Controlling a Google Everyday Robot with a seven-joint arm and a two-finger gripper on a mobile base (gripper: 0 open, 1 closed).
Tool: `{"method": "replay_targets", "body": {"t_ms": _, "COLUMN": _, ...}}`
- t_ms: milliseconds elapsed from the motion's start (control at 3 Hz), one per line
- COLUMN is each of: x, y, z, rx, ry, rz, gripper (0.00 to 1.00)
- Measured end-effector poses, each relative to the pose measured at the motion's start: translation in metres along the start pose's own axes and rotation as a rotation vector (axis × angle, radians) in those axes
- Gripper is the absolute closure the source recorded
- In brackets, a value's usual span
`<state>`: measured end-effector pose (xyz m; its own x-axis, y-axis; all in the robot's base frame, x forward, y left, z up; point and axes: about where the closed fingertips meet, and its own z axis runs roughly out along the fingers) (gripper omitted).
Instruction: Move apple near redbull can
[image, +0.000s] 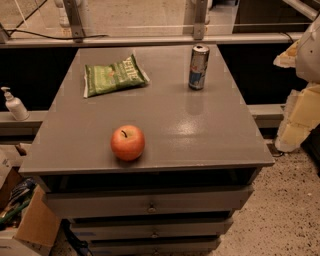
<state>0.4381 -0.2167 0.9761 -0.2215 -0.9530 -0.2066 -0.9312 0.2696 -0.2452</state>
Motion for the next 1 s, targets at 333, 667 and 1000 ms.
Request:
{"method": "replay_targets", "body": {"t_ms": 333, "x": 0.0, "y": 0.0, "z": 0.0, "rx": 0.0, "ry": 0.0, "rz": 0.0, "gripper": 0.0}}
{"method": "replay_targets", "body": {"t_ms": 667, "x": 0.0, "y": 0.0, "z": 0.0, "rx": 0.0, "ry": 0.0, "rz": 0.0, "gripper": 0.0}}
{"method": "replay_targets", "body": {"t_ms": 1000, "x": -0.017, "y": 0.006, "z": 0.023, "rx": -0.048, "ry": -0.109, "rz": -0.011, "gripper": 0.0}}
